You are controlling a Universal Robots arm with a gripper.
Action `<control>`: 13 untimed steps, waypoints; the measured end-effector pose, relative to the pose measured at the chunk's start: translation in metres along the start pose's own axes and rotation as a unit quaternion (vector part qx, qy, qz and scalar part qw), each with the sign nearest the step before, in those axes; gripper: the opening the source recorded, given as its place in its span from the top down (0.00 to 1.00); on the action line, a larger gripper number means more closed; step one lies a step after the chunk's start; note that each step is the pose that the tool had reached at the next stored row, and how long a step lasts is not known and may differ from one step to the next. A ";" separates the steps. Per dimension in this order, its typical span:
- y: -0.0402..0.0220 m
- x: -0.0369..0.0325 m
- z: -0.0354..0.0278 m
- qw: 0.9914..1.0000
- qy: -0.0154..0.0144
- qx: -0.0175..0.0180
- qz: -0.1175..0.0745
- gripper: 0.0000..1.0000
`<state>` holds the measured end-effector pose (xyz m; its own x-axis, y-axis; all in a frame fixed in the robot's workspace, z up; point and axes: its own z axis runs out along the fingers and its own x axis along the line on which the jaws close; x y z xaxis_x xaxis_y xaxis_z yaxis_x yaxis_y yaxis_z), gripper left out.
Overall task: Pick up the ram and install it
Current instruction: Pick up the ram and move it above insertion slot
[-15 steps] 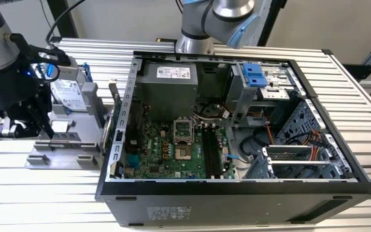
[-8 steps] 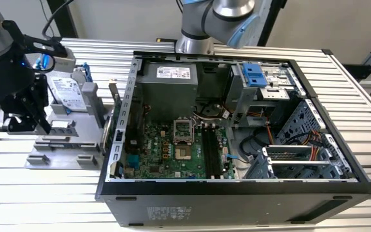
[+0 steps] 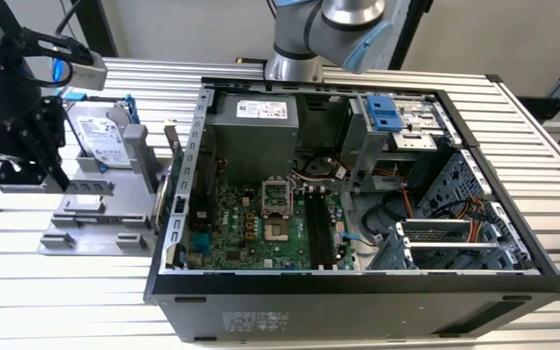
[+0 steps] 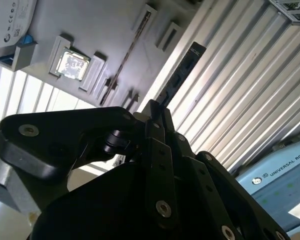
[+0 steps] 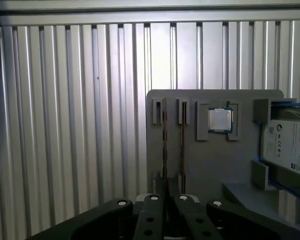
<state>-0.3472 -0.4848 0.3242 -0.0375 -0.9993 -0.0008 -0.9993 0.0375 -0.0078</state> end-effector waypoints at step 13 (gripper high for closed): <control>-0.0003 -0.0014 -0.0384 1.000 0.000 0.000 0.001 1.00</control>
<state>-0.3472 -0.4834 0.3626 -0.0405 -0.9992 -0.0009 -0.9992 0.0405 -0.0078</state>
